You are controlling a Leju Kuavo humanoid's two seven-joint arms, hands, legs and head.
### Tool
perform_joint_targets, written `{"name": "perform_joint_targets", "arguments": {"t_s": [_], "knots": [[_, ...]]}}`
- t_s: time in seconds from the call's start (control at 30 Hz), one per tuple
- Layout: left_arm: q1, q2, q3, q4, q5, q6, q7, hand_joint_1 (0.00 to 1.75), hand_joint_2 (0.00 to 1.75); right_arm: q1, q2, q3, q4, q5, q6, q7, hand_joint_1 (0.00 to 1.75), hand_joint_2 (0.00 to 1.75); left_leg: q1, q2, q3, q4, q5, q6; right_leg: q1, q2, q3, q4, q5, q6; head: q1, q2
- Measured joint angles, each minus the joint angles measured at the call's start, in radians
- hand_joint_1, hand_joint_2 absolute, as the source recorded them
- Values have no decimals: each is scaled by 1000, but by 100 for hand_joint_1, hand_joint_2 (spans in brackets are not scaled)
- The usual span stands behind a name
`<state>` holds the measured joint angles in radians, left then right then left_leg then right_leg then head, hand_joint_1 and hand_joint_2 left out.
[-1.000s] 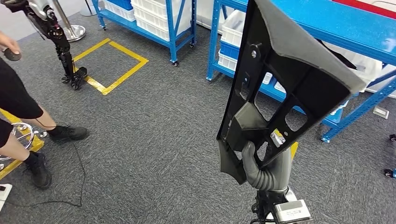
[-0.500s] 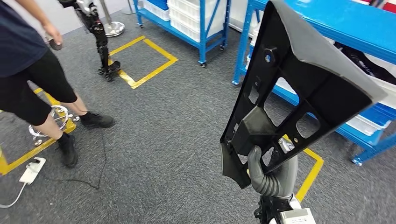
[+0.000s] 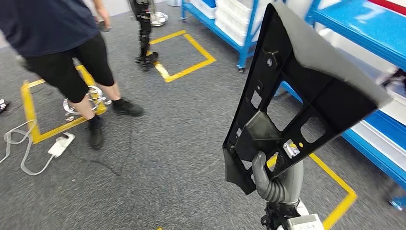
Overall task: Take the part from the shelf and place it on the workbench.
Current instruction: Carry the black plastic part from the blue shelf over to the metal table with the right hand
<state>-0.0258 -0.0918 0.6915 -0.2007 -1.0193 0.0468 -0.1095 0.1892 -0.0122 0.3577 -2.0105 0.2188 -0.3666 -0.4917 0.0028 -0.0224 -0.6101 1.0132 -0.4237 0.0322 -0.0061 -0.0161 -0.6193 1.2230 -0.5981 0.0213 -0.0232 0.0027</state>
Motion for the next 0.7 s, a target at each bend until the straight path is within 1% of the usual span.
{"name": "perform_joint_targets", "arguments": {"t_s": [0.03, 0.07, 0.1, 0.13, 0.17, 0.2, 0.23, 0.27, 0.3, 0.33, 0.37, 0.4, 0.43, 0.47, 0.5, 0.53, 0.57, 0.6, 0.63, 0.67, 0.7], "knots": [[-2, 0, 2, 0, 8, -7, 19, 0, 175, -1, 0, 0, 1, 0, 2, 3, 175, 175, 0, -17, -2, 0, 1, 1, -1, 8, -29, 53, -15, 1, 1, 0], [-3, -1, 6, 0, 20, -12, 39, 0, 175, -1, 0, 0, 2, 2, 4, 6, 175, 175, 0, -35, -3, 0, 3, 1, -2, 12, -42, 72, -13, 7, 1, 0], [-3, -1, 13, 0, 34, -16, 61, 0, 175, -3, 1, 0, 3, 4, 6, 9, 175, 175, 1, -52, -4, 1, 4, -1, -5, 15, -36, 49, 5, 17, 1, 0], [-4, -3, 22, 0, 47, -19, 81, 0, 175, -4, 2, 0, 4, 7, 8, 12, 175, 175, 2, -68, -3, 1, 6, -3, -8, 23, -11, -10, 36, 29, 1, 0], [-5, -4, 31, 0, 56, -20, 99, 0, 175, -6, 3, 0, 5, 10, 10, 14, 175, 175, 3, -84, -4, 2, 8, -7, -14, 45, 22, -85, 68, 38, 1, 0], [-7, -4, 40, 0, 63, -20, 115, 0, 175, -8, 4, 0, 5, 12, 11, 16, 175, 175, 2, -98, -5, 4, 9, -11, -18, 65, 49, -150, 92, 42, 1, 0], [-8, -4, 46, 0, 66, -20, 125, 0, 175, -10, 5, 0, 6, 14, 12, 17, 175, 175, 1, -109, -8, 4, 11, -17, -20, 80, 69, -191, 106, 40, 0, 0], [-7, -4, 51, 0, 67, -20, 131, 0, 175, -11, 7, 0, 6, 16, 12, 18, 175, 175, 0, -117, -11, 4, 13, -23, -19, 88, 77, -208, 111, 34, -1, 0], [-3, -4, 56, 0, 68, -20, 135, 0, 175, -12, 8, 0, 6, 16, 13, 19, 175, 175, 0, -125, -15, 3, 16, -30, -15, 81, 78, -208, 112, 26, -1, 0], [1, -3, 61, 0, 70, -22, 140, 0, 175, -13, 9, 0, 6, 17, 14, 19, 175, 175, 3, -131, -19, 3, 18, -35, -17, 70, 80, -209, 116, 18, -1, 0], [4, -3, 66, 0, 72, -24, 146, 0, 175, -15, 11, 0, 7, 17, 15, 20, 175, 175, 3, -119, -23, 9, 16, -40, -18, 59, 80, -211, 119, 11, -1, 0], [5, -3, 72, 0, 74, -28, 154, 0, 175, -18, 14, 0, 7, 17, 17, 21, 175, 175, 2, -94, -34, 30, 2, -44, -20, 45, 82, -213, 121, 4, -4, 0], [4, -2, 77, -1, 77, -33, 162, 0, 175, -21, 16, 1, 7, 17, 19, 23, 175, 175, 1, -61, -54, 73, -23, -47, -21, 29, 83, -215, 122, -4, -6, 0], [3, -2, 81, -1, 80, -36, 169, 0, 175, -23, 18, 1, 8, 17, 21, 25, 175, 175, 0, -26, -82, 134, -57, -50, -17, 14, 84, -215, 121, -9, -9, 0], [1, -2, 85, -1, 81, -39, 175, 0, 175, -24, 19, 1, 9, 17, 23, 27, 175, 175, 1, -5, -115, 203, -90, -52, -14, -2, 84, -215, 120, -14, -11, 0], [0, -1, 88, -1, 83, -41, 178, 0, 175, -26, 20, 1, 10, 17, 25, 28, 175, 175, 2, 5, -141, 260, -113, -55, -11, -18, 84, -215, 119, -16, -11, 0], [0, -1, 92, -1, 85, -44, 180, 0, 175, -28, 20, 1, 12, 17, 27, 30, 175, 175, 3, 9, -153, 288, -118, -57, -9, -33, 84, -214, 119, -17, -11, 0], [0, -1, 96, -1, 86, -46, 181, 0, 175, -32, 21, 1, 14, 18, 29, 31, 175, 175, 4, 13, -145, 277, -104, -57, -8, -48, 85, -214, 117, -17, -11, 0], [1, -1, 99, -2, 87, -48, 181, 0, 175, -35, 21, 1, 16, 18, 30, 32, 175, 175, 5, 22, -116, 228, -77, -57, -8, -61, 87, -214, 116, -17, -11, 0], [1, -1, 102, -2, 87, -49, 180, 0, 175, -39, 22, 1, 17, 18, 31, 32, 175, 175, 5, 43, -74, 158, -48, -55, -6, -74, 90, -214, 113, -14, -11, 0], [0, 0, 103, -3, 87, -50, 180, 0, 175, -41, 22, 1, 17, 18, 31, 33, 175, 175, 1, 64, -37, 93, -27, -53, -2, -85, 92, -213, 110, -10, -12, 0]]}}
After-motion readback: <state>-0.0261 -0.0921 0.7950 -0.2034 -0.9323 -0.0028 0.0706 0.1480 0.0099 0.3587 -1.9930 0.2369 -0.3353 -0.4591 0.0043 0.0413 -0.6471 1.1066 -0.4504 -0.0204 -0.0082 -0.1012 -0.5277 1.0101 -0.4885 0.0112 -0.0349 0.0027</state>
